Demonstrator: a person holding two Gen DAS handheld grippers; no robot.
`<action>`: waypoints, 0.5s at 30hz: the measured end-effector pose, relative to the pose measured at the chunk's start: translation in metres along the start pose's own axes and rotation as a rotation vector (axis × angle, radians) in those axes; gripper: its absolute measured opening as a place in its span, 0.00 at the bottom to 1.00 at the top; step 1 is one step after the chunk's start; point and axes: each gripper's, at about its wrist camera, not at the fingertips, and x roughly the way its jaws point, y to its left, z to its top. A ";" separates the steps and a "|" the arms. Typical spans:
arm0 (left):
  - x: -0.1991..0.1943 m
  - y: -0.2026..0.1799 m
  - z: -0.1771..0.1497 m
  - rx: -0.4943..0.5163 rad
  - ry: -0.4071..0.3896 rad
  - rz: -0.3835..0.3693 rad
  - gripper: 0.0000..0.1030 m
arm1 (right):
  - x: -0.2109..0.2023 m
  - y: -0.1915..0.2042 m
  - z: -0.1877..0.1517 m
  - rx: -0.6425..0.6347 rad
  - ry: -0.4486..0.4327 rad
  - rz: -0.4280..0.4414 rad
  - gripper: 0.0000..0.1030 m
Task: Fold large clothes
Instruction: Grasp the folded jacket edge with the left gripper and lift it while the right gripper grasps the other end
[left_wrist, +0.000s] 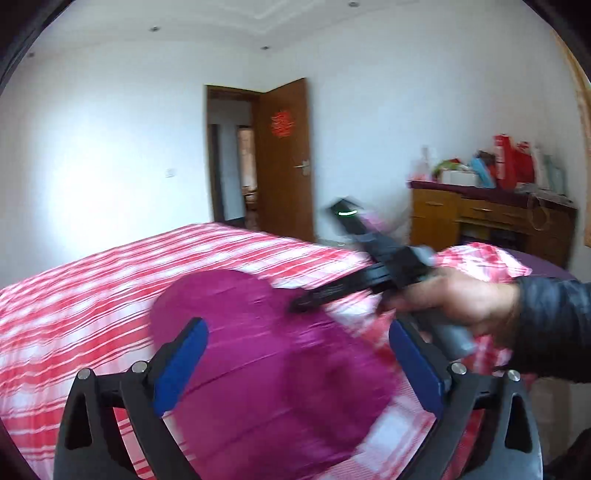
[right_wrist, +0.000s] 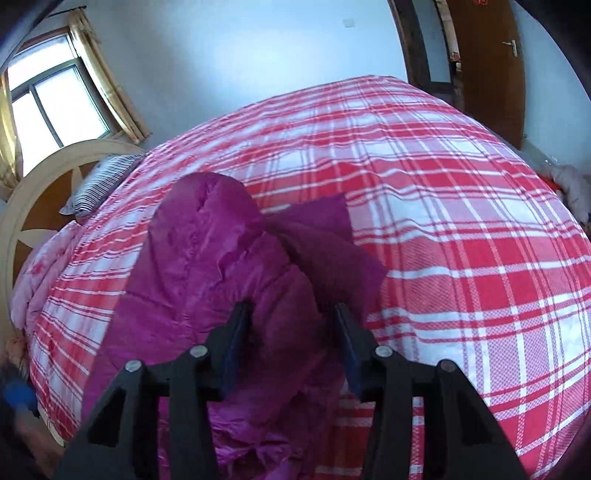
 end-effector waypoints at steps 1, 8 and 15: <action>0.009 0.015 -0.005 -0.024 0.044 0.053 0.96 | -0.002 -0.002 0.001 0.006 -0.001 -0.026 0.55; 0.073 0.062 -0.056 -0.348 0.175 0.143 0.96 | -0.051 0.023 0.022 0.122 -0.117 -0.044 0.59; 0.077 0.034 -0.050 -0.302 0.184 0.163 0.96 | -0.048 0.065 0.041 0.268 -0.279 0.192 0.75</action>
